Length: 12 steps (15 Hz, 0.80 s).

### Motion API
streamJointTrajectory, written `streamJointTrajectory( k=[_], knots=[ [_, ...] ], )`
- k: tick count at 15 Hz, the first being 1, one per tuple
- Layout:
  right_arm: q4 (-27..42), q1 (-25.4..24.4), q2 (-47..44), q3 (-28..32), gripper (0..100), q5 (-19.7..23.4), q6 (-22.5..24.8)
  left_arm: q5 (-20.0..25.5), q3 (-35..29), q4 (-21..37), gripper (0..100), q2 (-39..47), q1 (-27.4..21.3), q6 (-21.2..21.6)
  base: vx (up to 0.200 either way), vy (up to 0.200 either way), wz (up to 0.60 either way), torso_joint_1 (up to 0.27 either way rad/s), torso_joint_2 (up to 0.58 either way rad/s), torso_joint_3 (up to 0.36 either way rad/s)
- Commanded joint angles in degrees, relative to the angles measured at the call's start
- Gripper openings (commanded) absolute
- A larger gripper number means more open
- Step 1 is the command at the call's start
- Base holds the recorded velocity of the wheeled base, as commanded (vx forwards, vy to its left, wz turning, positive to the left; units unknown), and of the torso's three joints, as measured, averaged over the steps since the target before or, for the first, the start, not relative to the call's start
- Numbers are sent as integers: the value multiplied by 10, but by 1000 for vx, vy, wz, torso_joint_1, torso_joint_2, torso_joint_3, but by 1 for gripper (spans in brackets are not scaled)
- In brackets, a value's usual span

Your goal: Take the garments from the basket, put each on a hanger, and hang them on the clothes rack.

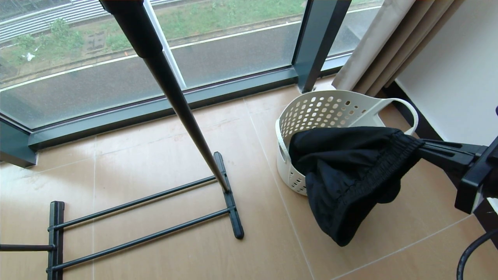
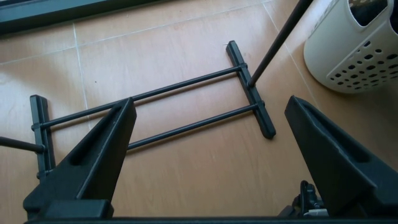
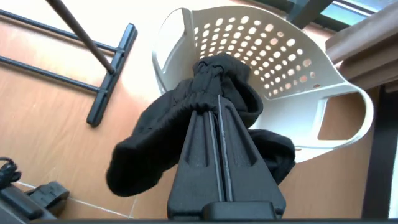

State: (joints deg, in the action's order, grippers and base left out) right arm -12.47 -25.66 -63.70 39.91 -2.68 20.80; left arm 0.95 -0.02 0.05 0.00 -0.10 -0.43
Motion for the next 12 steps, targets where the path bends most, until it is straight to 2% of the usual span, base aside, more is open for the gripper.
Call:
streamJointTrajectory(
  k=[1,3,6,12],
  knots=[
    [-9,-6,11,-43,0,12,1,0,-1,0,100,2,0,0,0,0,0,0,0,0],
    [-53,-4,-20,-40,0,24,-1,1,-1,0,100,3,-1,0,0,0,0,0,0,0],
    [-67,-4,-27,-46,0,30,-1,1,-1,0,100,9,-3,-1,0,0,0,0,0,0],
    [-68,-4,-27,-45,0,30,-7,1,-1,0,100,9,-3,-2,0,0,0,2,2,176]
  ],
)
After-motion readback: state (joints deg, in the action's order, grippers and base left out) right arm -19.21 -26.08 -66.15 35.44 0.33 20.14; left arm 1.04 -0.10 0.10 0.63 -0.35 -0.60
